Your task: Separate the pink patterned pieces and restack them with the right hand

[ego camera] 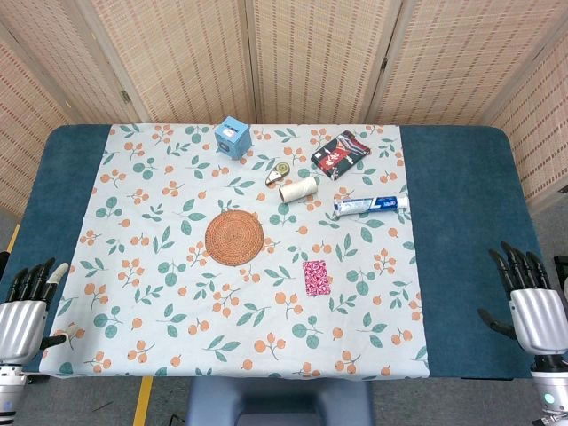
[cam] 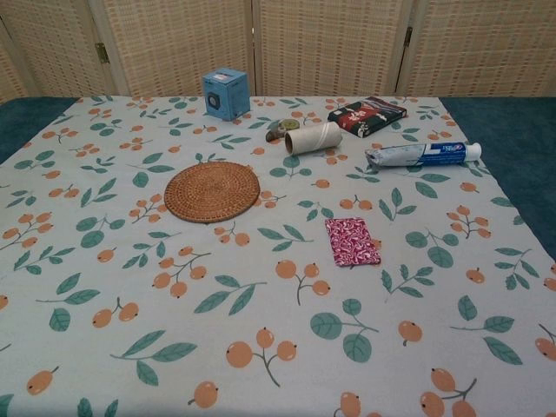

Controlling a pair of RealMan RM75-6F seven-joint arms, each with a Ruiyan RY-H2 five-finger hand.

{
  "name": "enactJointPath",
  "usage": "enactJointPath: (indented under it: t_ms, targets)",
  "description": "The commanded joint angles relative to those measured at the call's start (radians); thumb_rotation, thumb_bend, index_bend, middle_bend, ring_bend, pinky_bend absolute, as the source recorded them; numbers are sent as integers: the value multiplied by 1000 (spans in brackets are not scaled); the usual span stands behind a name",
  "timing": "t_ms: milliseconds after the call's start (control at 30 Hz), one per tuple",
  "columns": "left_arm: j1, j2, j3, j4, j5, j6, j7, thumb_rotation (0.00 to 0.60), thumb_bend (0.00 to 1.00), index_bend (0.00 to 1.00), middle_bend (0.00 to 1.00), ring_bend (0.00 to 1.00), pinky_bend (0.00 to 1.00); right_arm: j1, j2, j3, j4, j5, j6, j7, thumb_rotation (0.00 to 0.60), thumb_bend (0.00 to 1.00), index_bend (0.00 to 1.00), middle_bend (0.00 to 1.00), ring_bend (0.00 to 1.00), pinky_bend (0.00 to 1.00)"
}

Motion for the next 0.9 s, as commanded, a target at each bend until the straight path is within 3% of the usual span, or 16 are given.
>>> enactJointPath:
  t_ms: [33,900]
  targets:
    - [1,-2,-2,-1,-3,3,2,600,170,16,0,5,0,3,2,0,-2,1,-6,14,600,210,14,0,21,0]
    - [21,-8,6,5,13,37,-10,600,169,20,0,11,0,44,36,-21,-10,-28,-83,99,600,210,14,0,31,0]
